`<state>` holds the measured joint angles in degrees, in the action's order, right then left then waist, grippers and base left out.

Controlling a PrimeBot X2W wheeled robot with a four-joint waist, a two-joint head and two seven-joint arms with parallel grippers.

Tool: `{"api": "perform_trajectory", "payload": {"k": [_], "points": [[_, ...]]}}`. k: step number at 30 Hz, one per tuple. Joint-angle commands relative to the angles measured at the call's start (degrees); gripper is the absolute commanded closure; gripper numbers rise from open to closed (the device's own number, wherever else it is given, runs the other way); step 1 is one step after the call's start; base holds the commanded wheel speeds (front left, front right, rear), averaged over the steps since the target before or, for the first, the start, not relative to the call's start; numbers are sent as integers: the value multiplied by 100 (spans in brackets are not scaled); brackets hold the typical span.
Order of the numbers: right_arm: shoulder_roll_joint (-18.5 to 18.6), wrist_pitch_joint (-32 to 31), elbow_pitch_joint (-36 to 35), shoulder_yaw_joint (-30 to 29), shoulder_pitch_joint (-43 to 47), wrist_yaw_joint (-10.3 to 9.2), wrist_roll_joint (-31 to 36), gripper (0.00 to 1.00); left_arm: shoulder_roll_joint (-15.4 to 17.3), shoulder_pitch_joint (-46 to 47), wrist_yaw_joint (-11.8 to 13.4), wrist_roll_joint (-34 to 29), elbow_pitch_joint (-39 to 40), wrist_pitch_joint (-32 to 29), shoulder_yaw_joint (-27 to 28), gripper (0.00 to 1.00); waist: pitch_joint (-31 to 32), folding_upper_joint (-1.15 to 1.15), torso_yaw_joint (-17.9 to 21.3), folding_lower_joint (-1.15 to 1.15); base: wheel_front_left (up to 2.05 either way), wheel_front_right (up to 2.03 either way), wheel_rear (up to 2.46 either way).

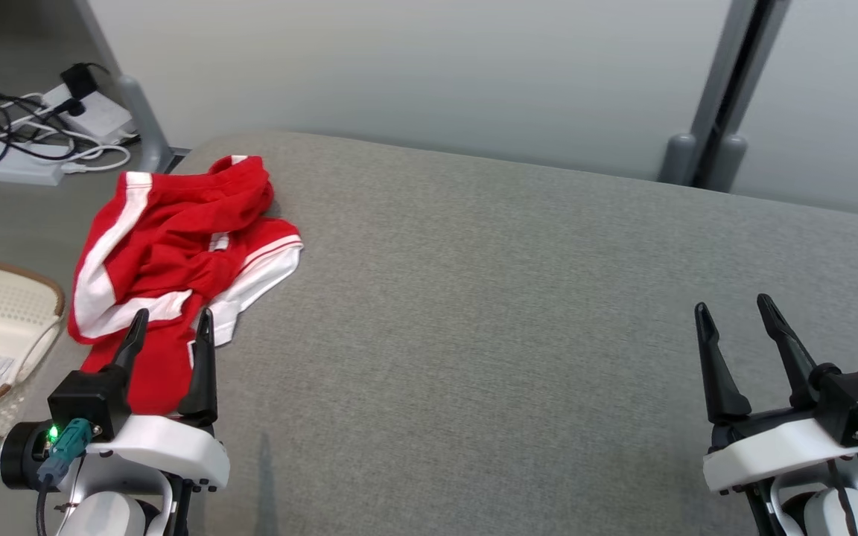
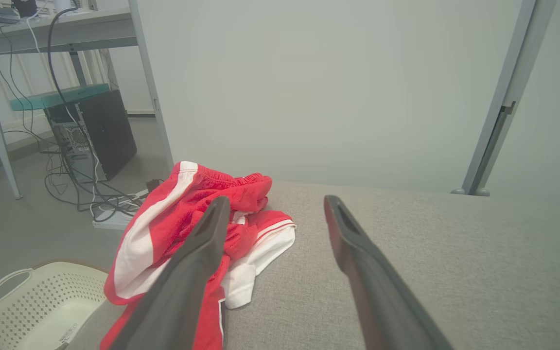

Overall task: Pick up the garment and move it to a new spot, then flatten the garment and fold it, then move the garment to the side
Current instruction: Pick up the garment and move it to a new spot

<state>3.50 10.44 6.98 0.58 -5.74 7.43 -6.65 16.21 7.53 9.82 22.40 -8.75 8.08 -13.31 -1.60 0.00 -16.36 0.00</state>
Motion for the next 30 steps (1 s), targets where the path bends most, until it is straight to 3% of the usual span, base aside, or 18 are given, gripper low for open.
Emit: {"api": "perform_trajectory", "payload": {"k": [1,12,25,30], "points": [[20,15,-5,16,-65,10,-34,0,20,34,35,40,25,1,20,0,-31,0,-345,0,0,0,0],[-15,82,66,179,-141,10,-111,0,52,-32,89,78,65,17,32,0,-50,0,-782,0,0,0,0],[-34,75,32,175,-146,10,-143,0,96,90,102,130,116,-21,-1,0,-104,0,-879,0,0,0,0],[-30,32,-22,213,-215,10,-130,0,223,559,75,157,292,-116,123,0,-215,0,-849,0,0,0,0]]}}
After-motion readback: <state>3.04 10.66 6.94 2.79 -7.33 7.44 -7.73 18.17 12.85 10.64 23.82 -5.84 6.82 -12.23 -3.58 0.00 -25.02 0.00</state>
